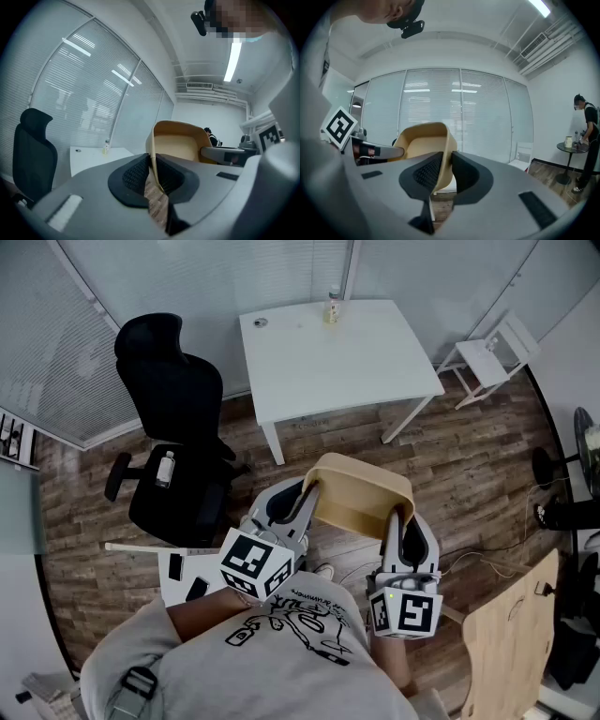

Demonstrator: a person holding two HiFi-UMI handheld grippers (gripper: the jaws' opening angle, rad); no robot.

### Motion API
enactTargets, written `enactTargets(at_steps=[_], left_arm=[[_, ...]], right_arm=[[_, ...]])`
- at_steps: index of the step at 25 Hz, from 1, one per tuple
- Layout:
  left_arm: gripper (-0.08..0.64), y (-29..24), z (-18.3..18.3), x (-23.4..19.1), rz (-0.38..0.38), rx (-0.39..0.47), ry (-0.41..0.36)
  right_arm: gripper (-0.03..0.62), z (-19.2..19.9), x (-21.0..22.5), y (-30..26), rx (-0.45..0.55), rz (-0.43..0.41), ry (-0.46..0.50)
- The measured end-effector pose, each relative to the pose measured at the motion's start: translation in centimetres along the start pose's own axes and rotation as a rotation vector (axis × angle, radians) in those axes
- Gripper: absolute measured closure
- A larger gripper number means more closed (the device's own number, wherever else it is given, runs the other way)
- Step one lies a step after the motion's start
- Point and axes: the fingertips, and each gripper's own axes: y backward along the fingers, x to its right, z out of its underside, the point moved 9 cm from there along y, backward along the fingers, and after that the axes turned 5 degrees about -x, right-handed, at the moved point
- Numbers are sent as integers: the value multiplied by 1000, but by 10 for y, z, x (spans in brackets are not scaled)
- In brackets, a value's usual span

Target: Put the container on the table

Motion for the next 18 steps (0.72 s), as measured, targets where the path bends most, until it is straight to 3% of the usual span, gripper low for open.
enactTargets(at_steps=[10, 18], left_arm=[[548, -12, -4, -24, 39, -29, -6], [548, -42, -9, -30, 27, -36, 19]], right_arm=[[539, 7, -8, -19, -8, 33, -62], [540, 5, 13, -46, -12, 12, -72]])
